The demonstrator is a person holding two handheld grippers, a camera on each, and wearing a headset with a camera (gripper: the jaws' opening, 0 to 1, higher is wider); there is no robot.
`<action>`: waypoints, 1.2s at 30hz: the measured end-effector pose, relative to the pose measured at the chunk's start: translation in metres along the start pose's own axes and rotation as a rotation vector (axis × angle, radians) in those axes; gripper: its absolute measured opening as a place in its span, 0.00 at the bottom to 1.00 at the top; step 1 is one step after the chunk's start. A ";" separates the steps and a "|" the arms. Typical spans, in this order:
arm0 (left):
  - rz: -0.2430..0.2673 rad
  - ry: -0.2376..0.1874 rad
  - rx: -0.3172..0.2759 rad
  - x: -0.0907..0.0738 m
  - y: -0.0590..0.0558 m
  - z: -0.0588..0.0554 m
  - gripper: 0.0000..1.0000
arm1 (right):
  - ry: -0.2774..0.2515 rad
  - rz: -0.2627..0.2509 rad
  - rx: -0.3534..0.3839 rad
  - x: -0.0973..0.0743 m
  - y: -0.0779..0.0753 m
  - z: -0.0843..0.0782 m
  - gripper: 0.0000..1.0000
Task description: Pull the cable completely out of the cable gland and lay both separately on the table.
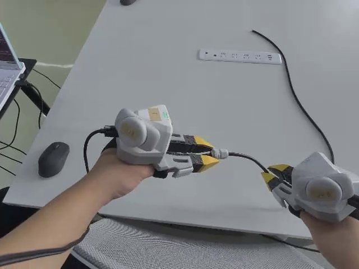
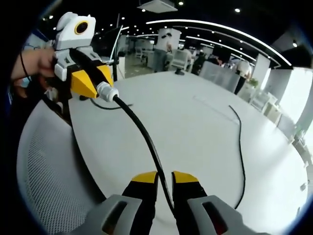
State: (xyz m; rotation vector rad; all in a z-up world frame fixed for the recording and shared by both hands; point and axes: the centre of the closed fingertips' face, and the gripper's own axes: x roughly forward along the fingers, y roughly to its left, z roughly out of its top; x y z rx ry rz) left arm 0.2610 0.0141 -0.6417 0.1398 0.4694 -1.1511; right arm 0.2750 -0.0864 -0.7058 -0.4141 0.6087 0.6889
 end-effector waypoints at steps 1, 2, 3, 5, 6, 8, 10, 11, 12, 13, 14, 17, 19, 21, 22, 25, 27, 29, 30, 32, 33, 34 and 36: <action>0.000 0.003 0.003 0.000 -0.001 0.000 0.15 | -0.006 0.014 -0.037 -0.002 0.003 0.004 0.10; -0.002 0.006 0.003 0.000 -0.001 -0.001 0.15 | -0.012 0.010 -0.065 -0.004 0.003 0.008 0.12; -0.002 0.007 0.005 0.000 -0.002 -0.001 0.15 | -0.022 0.013 -0.094 -0.005 0.004 0.012 0.14; -0.003 0.011 0.007 0.000 -0.004 -0.002 0.15 | -0.053 0.022 -0.160 -0.009 0.009 0.026 0.16; -0.003 0.011 0.008 0.000 -0.004 -0.003 0.15 | -0.057 0.019 -0.211 -0.012 0.010 0.033 0.17; -0.004 0.011 0.005 0.000 -0.004 -0.003 0.15 | -0.059 0.064 -0.260 -0.012 0.021 0.042 0.19; -0.006 0.016 0.008 0.000 -0.005 -0.005 0.15 | -0.071 0.065 -0.316 -0.012 0.024 0.051 0.20; -0.006 0.020 0.010 0.000 -0.006 -0.005 0.15 | -0.070 0.072 -0.342 -0.012 0.027 0.055 0.19; -0.006 0.021 0.012 0.000 -0.006 -0.006 0.15 | -0.076 0.089 -0.377 -0.012 0.033 0.060 0.17; -0.007 0.021 0.013 0.000 -0.007 -0.006 0.15 | -0.075 0.102 -0.398 -0.011 0.036 0.062 0.16; -0.007 0.022 0.014 0.000 -0.007 -0.006 0.15 | -0.071 0.113 -0.425 -0.011 0.041 0.065 0.14; -0.007 0.023 0.016 0.000 -0.007 -0.007 0.15 | -0.072 0.148 -0.458 -0.008 0.052 0.068 0.14; -0.009 0.025 0.020 0.000 -0.008 -0.007 0.15 | -0.071 0.160 -0.489 -0.006 0.058 0.070 0.13; -0.012 0.027 0.021 0.000 -0.009 -0.008 0.15 | -0.071 0.165 -0.508 -0.004 0.062 0.071 0.11; -0.013 0.029 0.023 0.001 -0.010 -0.008 0.15 | -0.071 0.164 -0.512 -0.004 0.062 0.071 0.10; -0.016 0.037 0.028 0.002 -0.011 -0.010 0.15 | -0.071 0.167 -0.528 -0.002 0.064 0.072 0.08; -0.018 0.036 0.027 0.002 -0.011 -0.010 0.15 | -0.076 0.176 -0.529 -0.002 0.066 0.072 0.06; -0.020 0.036 0.027 0.003 -0.012 -0.010 0.15 | -0.070 0.179 -0.541 -0.001 0.067 0.070 0.04; -0.021 0.037 0.028 0.003 -0.012 -0.010 0.15 | -0.068 0.181 -0.546 -0.001 0.068 0.069 0.02; -0.023 0.041 0.032 0.005 -0.013 -0.010 0.15 | -0.067 0.184 -0.546 -0.001 0.067 0.066 0.00; -0.023 0.043 0.039 0.005 -0.013 -0.010 0.15 | -0.070 0.184 -0.544 -0.001 0.068 0.067 0.00; -0.024 0.043 0.040 0.005 -0.013 -0.010 0.15 | -0.071 0.185 -0.534 -0.001 0.067 0.067 0.00; -0.026 0.043 0.035 0.006 -0.013 -0.010 0.15 | -0.071 0.187 -0.506 -0.001 0.067 0.066 0.00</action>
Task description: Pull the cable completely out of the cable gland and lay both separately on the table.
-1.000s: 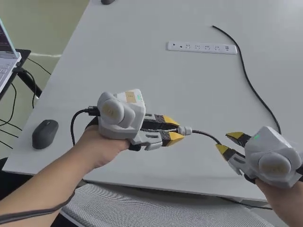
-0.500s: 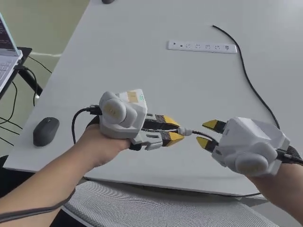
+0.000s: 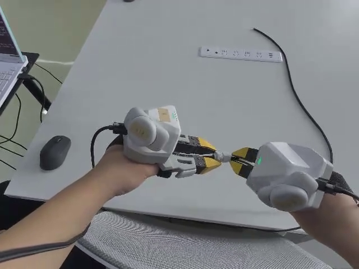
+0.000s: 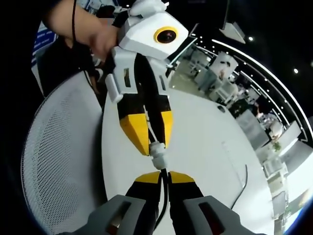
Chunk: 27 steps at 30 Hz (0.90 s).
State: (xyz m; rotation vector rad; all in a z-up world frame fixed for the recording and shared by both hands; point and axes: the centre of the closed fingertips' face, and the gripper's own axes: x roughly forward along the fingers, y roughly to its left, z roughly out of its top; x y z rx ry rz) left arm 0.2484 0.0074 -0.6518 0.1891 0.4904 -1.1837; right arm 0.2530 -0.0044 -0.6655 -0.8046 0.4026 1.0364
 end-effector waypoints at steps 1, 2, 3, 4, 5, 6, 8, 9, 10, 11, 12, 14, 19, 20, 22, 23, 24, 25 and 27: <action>0.000 -0.001 -0.002 0.000 0.000 0.000 0.15 | -0.001 0.000 0.011 0.000 0.000 -0.001 0.00; 0.001 -0.003 -0.002 0.001 0.001 0.000 0.15 | -0.005 -0.005 0.018 0.000 -0.001 -0.001 0.00; 0.002 -0.004 -0.003 0.001 0.001 0.000 0.15 | -0.003 -0.009 0.021 0.000 -0.002 -0.002 0.00; 0.004 -0.006 -0.006 0.001 0.001 0.001 0.15 | 0.002 -0.016 0.028 0.000 -0.003 -0.003 0.00; 0.004 -0.007 -0.007 0.001 0.001 0.001 0.15 | 0.003 -0.018 0.036 0.001 -0.003 -0.004 0.00; 0.004 -0.006 -0.008 0.001 0.001 0.001 0.15 | 0.002 -0.018 0.050 0.001 -0.004 -0.005 0.00; 0.006 -0.008 -0.008 0.002 0.002 0.002 0.15 | 0.005 -0.025 0.059 0.001 -0.005 -0.007 0.00; 0.007 -0.008 -0.010 0.002 0.002 0.002 0.15 | 0.009 -0.026 0.063 0.001 -0.006 -0.009 0.00; 0.008 -0.008 -0.010 0.001 0.002 0.002 0.15 | 0.012 -0.028 0.078 0.000 -0.007 -0.011 0.00; 0.009 -0.010 -0.011 0.001 0.002 0.002 0.15 | 0.012 -0.032 0.092 0.000 -0.008 -0.012 0.00; 0.010 -0.013 -0.014 0.000 0.002 0.002 0.15 | 0.016 -0.034 0.104 0.000 -0.009 -0.015 0.00; 0.009 -0.016 -0.017 0.000 0.002 0.003 0.15 | 0.020 -0.041 0.133 -0.001 -0.011 -0.019 0.00; 0.013 -0.026 -0.019 -0.002 0.003 0.006 0.15 | 0.022 -0.062 0.207 -0.003 -0.016 -0.028 0.00; 0.014 -0.027 -0.019 -0.002 0.003 0.006 0.15 | 0.022 -0.066 0.224 -0.003 -0.017 -0.030 0.00; 0.014 -0.029 -0.020 -0.002 0.004 0.006 0.15 | 0.023 -0.070 0.263 -0.003 -0.019 -0.034 0.00; 0.015 -0.030 -0.020 -0.002 0.004 0.007 0.15 | 0.025 -0.077 0.269 -0.003 -0.020 -0.037 0.00; 0.015 -0.031 -0.021 -0.002 0.004 0.007 0.15 | 0.029 -0.079 0.274 -0.003 -0.021 -0.039 0.00; 0.014 -0.031 -0.021 -0.002 0.004 0.007 0.15 | 0.032 -0.080 0.280 -0.003 -0.021 -0.041 0.00; 0.013 -0.031 -0.021 -0.002 0.004 0.007 0.15 | 0.026 -0.085 0.315 -0.003 -0.022 -0.044 0.00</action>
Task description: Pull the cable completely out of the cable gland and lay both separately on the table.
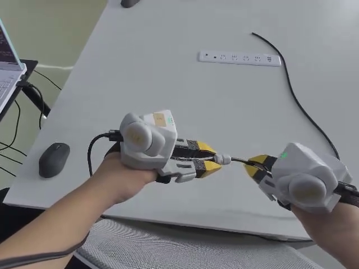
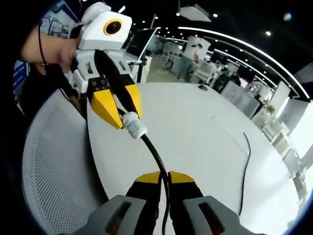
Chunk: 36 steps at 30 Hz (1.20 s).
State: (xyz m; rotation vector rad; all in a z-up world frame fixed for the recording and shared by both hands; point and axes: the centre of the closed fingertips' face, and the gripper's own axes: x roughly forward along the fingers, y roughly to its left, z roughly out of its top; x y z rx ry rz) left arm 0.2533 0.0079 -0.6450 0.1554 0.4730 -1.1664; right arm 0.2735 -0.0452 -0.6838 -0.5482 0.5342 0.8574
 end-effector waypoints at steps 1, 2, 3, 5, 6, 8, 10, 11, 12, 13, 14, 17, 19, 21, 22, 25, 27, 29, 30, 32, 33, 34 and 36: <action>0.000 0.000 0.000 0.000 0.000 0.000 0.15 | -0.002 -0.001 0.037 0.000 -0.001 -0.002 0.00; 0.001 -0.002 -0.001 0.000 0.000 0.000 0.15 | -0.002 -0.002 0.053 0.000 -0.002 -0.003 0.00; 0.002 -0.003 -0.001 0.000 0.000 0.001 0.15 | -0.005 -0.010 0.068 0.000 -0.005 -0.005 0.00; 0.005 -0.008 -0.003 0.000 0.001 0.002 0.15 | -0.010 -0.009 0.090 0.000 -0.006 -0.008 0.00; 0.009 -0.008 -0.002 0.000 0.002 0.002 0.15 | -0.014 -0.011 0.140 0.000 -0.006 -0.010 0.00; 0.010 -0.011 -0.002 0.000 0.001 0.002 0.15 | -0.017 -0.024 0.187 0.000 -0.010 -0.014 0.00; 0.011 -0.013 -0.002 0.000 0.001 0.003 0.15 | -0.007 -0.037 0.212 0.000 -0.014 -0.021 0.00; 0.011 -0.014 -0.002 0.000 0.001 0.003 0.15 | -0.009 -0.049 0.226 0.001 -0.016 -0.024 0.00; 0.011 -0.015 -0.001 -0.001 0.001 0.003 0.15 | -0.005 -0.057 0.240 0.001 -0.017 -0.027 0.00; 0.010 -0.017 -0.001 -0.001 0.000 0.003 0.15 | -0.003 -0.061 0.249 0.001 -0.018 -0.030 0.00; 0.010 -0.016 -0.001 -0.001 0.000 0.003 0.15 | -0.004 -0.067 0.268 0.000 -0.018 -0.033 0.00; 0.008 -0.015 0.001 -0.001 -0.002 0.002 0.15 | 0.004 -0.080 0.306 0.002 -0.019 -0.042 0.00; 0.008 -0.012 0.003 -0.001 -0.003 0.000 0.15 | 0.009 -0.104 0.359 0.003 -0.020 -0.049 0.00; 0.006 -0.012 0.005 -0.001 -0.004 0.000 0.15 | 0.005 -0.114 0.410 0.003 -0.021 -0.054 0.00; 0.005 -0.011 0.005 -0.001 -0.004 0.000 0.15 | 0.007 -0.110 0.416 0.004 -0.021 -0.056 0.00; 0.004 -0.005 0.007 0.000 -0.005 -0.002 0.15 | 0.019 -0.112 0.429 0.006 -0.019 -0.062 0.00; 0.003 -0.004 0.008 0.000 -0.005 -0.002 0.15 | 0.029 -0.119 0.451 0.006 -0.019 -0.066 0.00; 0.003 -0.004 0.009 0.001 -0.005 -0.002 0.15 | 0.029 -0.130 0.484 0.007 -0.021 -0.071 0.00; 0.003 -0.004 0.009 0.001 -0.005 -0.002 0.15 | 0.029 -0.137 0.490 0.007 -0.023 -0.073 0.00; 0.004 -0.002 0.012 0.002 -0.004 -0.002 0.15 | 0.028 -0.140 0.511 0.008 -0.023 -0.075 0.00; 0.003 -0.001 0.013 0.003 -0.004 -0.002 0.15 | 0.026 -0.138 0.521 0.009 -0.023 -0.076 0.00; 0.003 -0.001 0.015 0.004 -0.004 -0.002 0.15 | 0.025 -0.136 0.526 0.009 -0.023 -0.076 0.00; 0.003 0.000 0.016 0.004 -0.003 -0.002 0.15 | 0.021 -0.138 0.514 0.010 -0.023 -0.075 0.00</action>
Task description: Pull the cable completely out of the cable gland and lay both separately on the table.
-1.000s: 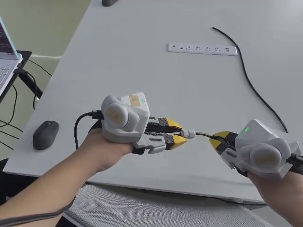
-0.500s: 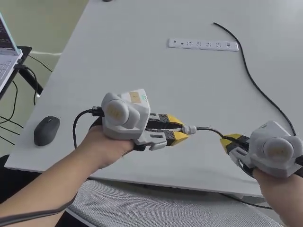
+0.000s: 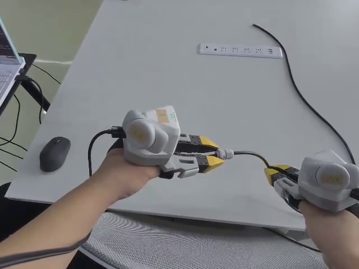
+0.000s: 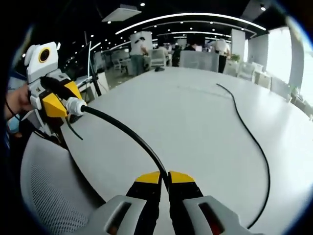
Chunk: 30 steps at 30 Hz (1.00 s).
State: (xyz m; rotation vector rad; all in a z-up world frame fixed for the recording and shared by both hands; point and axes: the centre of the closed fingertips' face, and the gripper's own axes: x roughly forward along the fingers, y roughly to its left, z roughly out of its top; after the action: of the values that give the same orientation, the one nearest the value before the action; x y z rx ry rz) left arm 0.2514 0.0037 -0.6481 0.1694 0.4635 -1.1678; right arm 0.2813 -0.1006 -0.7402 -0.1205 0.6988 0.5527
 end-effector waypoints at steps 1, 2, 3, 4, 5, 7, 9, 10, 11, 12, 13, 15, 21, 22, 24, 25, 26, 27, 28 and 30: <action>0.001 -0.001 -0.001 0.000 0.000 0.000 0.15 | -0.003 0.001 -0.003 0.000 0.000 0.000 0.00; 0.002 -0.001 -0.002 0.000 0.001 0.000 0.15 | -0.005 0.002 -0.004 0.000 0.000 0.000 0.00; 0.003 -0.001 -0.002 0.000 0.002 0.000 0.15 | -0.006 0.006 -0.002 0.000 0.001 0.000 0.00; 0.003 0.001 -0.003 0.000 0.002 0.000 0.15 | 0.000 0.014 0.007 0.001 0.001 -0.001 0.00; 0.003 0.003 -0.003 0.000 0.003 0.000 0.15 | -0.005 0.012 0.006 0.000 0.001 0.000 0.00; 0.005 0.002 -0.001 -0.001 0.003 0.000 0.15 | -0.011 0.024 0.005 0.001 0.002 0.001 0.01; 0.008 0.003 -0.004 -0.002 0.005 -0.001 0.15 | -0.010 0.025 -0.001 0.000 0.003 0.000 0.01; 0.011 0.006 -0.003 -0.002 0.006 -0.002 0.15 | -0.012 0.026 -0.014 0.000 0.003 0.001 0.01; 0.013 0.007 -0.002 -0.003 0.006 -0.002 0.15 | -0.010 0.028 -0.030 -0.001 0.004 0.001 0.01; 0.016 0.005 -0.004 -0.003 0.008 -0.002 0.15 | -0.010 0.025 -0.039 -0.001 0.004 0.002 0.01; 0.018 0.004 -0.006 -0.004 0.008 -0.002 0.15 | -0.009 0.027 -0.048 -0.001 0.004 0.002 0.01; 0.022 0.002 -0.006 -0.005 0.011 -0.001 0.15 | -0.006 0.025 -0.080 -0.003 0.005 0.004 0.02; 0.032 -0.002 -0.008 -0.009 0.014 0.001 0.15 | -0.022 0.034 -0.182 -0.011 0.010 0.018 0.10; 0.032 -0.001 -0.008 -0.009 0.014 0.000 0.15 | -0.027 0.038 -0.209 -0.014 0.012 0.023 0.13; 0.030 0.002 -0.007 -0.009 0.014 -0.001 0.15 | -0.041 0.052 -0.288 -0.018 0.018 0.034 0.19; 0.029 0.002 -0.007 -0.009 0.014 -0.001 0.15 | -0.043 0.066 -0.322 -0.019 0.022 0.037 0.22; 0.029 0.003 -0.007 -0.009 0.014 -0.002 0.15 | -0.046 0.072 -0.371 -0.021 0.026 0.042 0.22; 0.028 0.003 -0.009 -0.009 0.014 -0.002 0.15 | -0.050 0.071 -0.407 -0.021 0.029 0.046 0.21; 0.027 0.004 -0.010 -0.009 0.014 -0.002 0.15 | -0.050 0.080 -0.436 -0.021 0.032 0.049 0.21; 0.026 0.005 -0.010 -0.009 0.014 -0.003 0.15 | -0.055 0.103 -0.452 -0.022 0.044 0.057 0.22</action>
State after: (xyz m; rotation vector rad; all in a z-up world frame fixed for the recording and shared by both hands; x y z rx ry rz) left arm 0.2607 0.0181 -0.6479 0.1694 0.4706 -1.1401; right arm 0.2780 -0.0568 -0.6790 -0.4913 0.5192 0.8042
